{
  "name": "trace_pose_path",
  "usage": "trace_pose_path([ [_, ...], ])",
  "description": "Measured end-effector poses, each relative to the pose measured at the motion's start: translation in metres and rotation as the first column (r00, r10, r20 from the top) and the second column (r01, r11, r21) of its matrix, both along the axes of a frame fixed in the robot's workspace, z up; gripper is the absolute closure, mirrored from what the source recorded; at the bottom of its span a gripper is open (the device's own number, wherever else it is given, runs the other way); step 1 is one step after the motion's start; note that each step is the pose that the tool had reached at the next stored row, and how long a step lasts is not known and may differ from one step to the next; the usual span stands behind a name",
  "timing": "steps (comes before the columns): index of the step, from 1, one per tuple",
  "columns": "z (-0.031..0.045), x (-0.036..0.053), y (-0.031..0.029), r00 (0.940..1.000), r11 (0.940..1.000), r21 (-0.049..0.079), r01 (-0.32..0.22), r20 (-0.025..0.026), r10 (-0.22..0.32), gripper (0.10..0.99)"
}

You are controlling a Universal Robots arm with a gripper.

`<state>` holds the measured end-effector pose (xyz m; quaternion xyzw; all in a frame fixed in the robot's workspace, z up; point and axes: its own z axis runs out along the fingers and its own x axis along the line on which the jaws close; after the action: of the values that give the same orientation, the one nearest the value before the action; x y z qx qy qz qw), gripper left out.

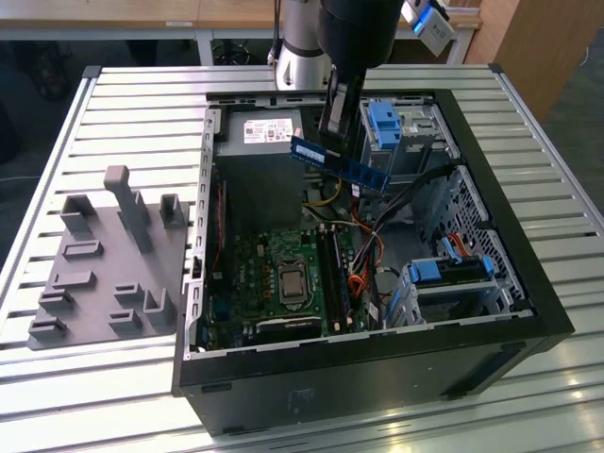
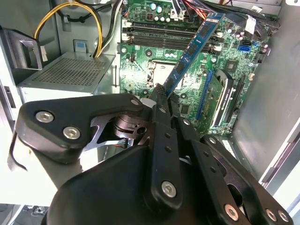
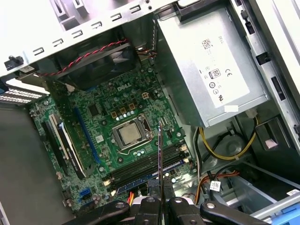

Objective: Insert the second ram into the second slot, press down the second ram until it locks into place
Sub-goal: 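Press down the second ram until it locks into place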

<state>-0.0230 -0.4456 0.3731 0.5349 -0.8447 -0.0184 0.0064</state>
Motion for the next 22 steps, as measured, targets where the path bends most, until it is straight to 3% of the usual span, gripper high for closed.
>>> trace_pose_path([
  [22, 0.0, 0.0, 0.0, 0.9993, 0.9993, 0.0, 0.036, 0.0, -0.036, 0.949],
])
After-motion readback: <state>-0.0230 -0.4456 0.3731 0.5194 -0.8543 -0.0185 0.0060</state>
